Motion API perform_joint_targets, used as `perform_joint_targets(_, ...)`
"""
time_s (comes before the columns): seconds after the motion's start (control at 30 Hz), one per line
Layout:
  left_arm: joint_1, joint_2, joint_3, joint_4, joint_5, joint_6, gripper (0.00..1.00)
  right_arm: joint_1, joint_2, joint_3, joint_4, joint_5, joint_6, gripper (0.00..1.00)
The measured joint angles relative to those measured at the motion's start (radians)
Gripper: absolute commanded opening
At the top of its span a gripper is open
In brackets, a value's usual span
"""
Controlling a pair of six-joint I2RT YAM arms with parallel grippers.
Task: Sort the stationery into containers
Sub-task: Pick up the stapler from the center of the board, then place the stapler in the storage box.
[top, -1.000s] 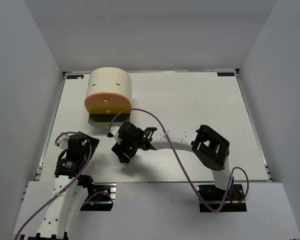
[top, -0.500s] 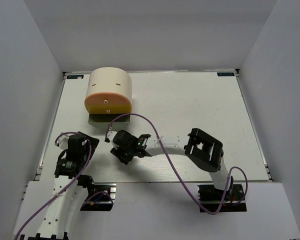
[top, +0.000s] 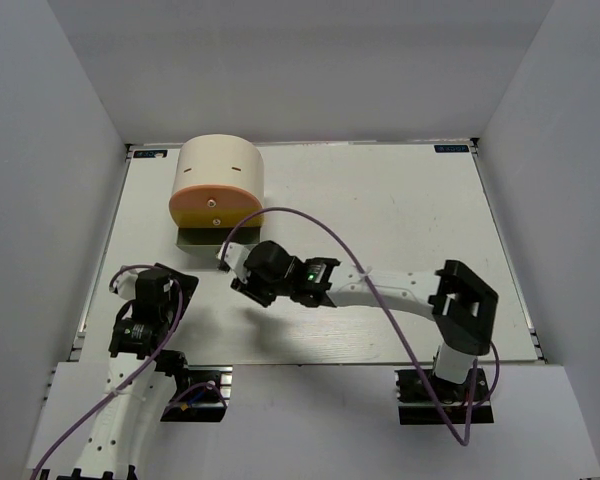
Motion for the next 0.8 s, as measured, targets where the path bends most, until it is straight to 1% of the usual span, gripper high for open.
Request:
perform_joint_targets(0.1, 0.0, -0.009, -0.008, 0.005, 0.004, -0.003, 0.97, -0.023, -0.079, 0.0, 0.053, 0.016, -0.082, 0.16)
perform_joint_targets(0.2, 0.0, -0.015, -0.021, 0.014, 0.006, -0.005, 0.97, -0.046, -0.12, 0.0, 0.126, 0.042, -0.176, 0.16)
perform_joint_targets(0.37, 0.0, -0.016, -0.036, 0.029, 0.019, -0.013, 0.97, -0.081, -0.097, 0.002, 0.22, 0.086, -0.302, 0.16)
perform_joint_targets(0.4, 0.0, -0.015, -0.037, 0.033, 0.023, -0.014, 0.97, -0.088, -0.084, 0.005, 0.233, 0.09, -0.319, 0.2)
perform_joint_targets(0.5, 0.0, -0.01, -0.037, 0.048, 0.03, -0.017, 0.97, -0.106, -0.033, 0.022, 0.253, 0.099, -0.354, 0.26)
perform_joint_targets(0.57, 0.0, -0.007, -0.037, 0.052, 0.033, -0.017, 0.97, -0.117, -0.004, 0.035, 0.256, 0.095, -0.362, 0.27)
perform_joint_targets(0.8, 0.0, -0.006, -0.048, 0.056, 0.038, -0.019, 0.97, -0.139, 0.01, 0.047, 0.265, 0.063, -0.38, 0.27)
